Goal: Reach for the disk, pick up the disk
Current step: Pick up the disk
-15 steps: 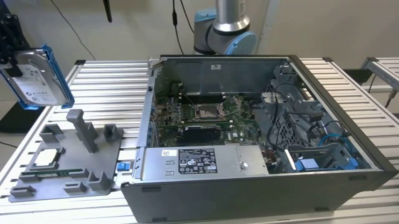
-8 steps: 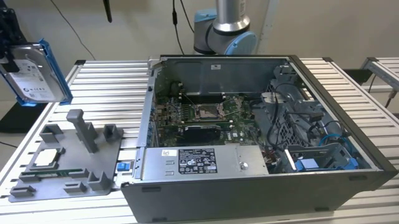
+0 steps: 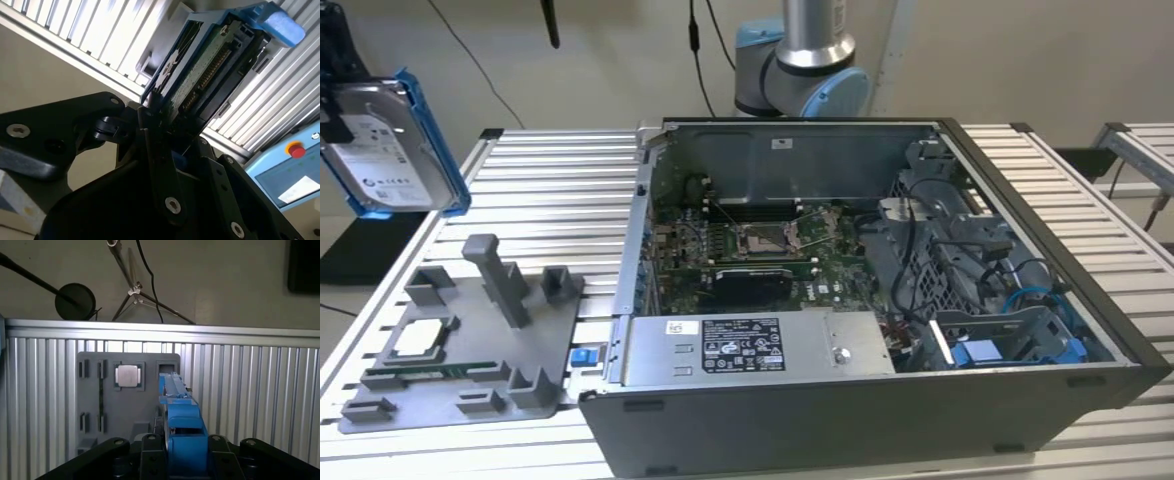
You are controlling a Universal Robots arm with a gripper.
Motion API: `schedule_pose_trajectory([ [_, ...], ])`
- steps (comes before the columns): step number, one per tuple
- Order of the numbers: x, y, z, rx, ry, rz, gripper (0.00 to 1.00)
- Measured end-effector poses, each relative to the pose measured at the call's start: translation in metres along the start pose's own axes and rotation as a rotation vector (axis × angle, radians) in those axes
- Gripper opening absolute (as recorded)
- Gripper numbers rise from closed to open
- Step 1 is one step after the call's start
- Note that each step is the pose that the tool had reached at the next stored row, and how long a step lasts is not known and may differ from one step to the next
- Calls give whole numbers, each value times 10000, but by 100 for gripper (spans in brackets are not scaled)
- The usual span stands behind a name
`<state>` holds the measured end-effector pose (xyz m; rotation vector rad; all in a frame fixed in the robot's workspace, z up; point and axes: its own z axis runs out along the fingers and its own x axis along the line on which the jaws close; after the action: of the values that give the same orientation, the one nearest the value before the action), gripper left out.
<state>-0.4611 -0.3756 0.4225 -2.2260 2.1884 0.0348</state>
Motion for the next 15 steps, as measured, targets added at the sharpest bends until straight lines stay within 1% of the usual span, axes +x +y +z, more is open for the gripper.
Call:
schedule_pose_trajectory([
  [15,-7,0,-223,-1,0,-5,0],
])
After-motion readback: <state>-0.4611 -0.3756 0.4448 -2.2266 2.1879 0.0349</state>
